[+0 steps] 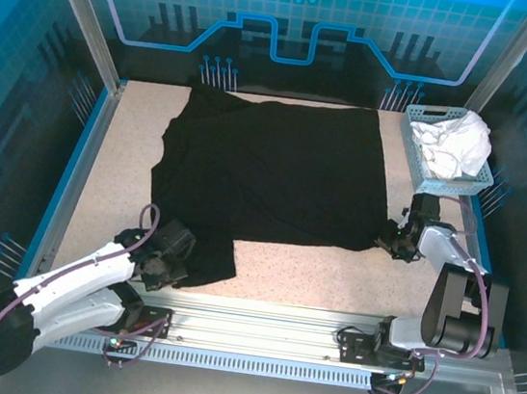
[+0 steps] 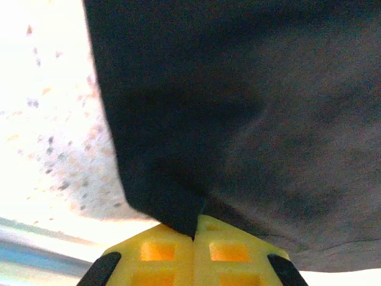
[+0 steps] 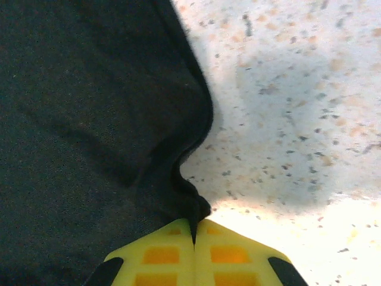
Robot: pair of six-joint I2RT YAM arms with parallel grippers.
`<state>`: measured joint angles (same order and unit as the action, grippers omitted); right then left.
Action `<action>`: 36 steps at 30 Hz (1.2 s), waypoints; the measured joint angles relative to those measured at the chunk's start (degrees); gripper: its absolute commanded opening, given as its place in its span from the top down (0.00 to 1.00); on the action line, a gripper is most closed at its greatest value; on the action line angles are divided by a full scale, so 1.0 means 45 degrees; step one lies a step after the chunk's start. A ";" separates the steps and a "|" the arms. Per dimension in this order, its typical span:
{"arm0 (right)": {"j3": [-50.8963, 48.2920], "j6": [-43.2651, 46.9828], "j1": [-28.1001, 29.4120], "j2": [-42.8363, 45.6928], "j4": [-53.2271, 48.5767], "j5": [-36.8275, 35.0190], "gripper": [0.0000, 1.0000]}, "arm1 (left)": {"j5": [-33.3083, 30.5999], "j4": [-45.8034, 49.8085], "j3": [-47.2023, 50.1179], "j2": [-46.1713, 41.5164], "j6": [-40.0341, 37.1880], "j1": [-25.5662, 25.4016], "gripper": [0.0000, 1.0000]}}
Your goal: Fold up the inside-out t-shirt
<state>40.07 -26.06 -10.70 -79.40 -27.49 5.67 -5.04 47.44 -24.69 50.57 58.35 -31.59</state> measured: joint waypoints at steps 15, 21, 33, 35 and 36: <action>0.2618 -0.0398 -0.0141 -0.0942 0.0238 0.0913 1.00 | 0.1744 -0.2171 -0.4051 -0.0253 -0.3730 0.6484 1.00; 0.4221 -0.0554 -0.0141 -0.2497 0.0379 0.1190 1.00 | 0.2647 -0.4362 -0.4639 0.1841 -0.4070 0.7849 1.00; 0.5741 -0.0792 -0.0131 -0.4279 0.0500 0.1481 1.00 | 0.2861 -0.6392 -0.6280 0.4221 -0.4197 0.8111 1.00; 0.6139 -0.0874 -0.0107 -0.4624 0.0461 0.1511 1.00 | 0.2866 -0.6557 -0.6547 0.4677 -0.4289 0.8136 1.00; 0.6363 -0.0884 -0.0063 -0.4838 0.0491 0.1511 1.00 | 0.2856 -0.6654 -0.6698 0.4940 -0.4318 0.8155 1.00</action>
<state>68.71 -30.04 -10.98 -101.16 -25.28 12.47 7.81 17.50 -54.83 72.79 38.92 5.10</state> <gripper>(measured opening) 0.057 0.053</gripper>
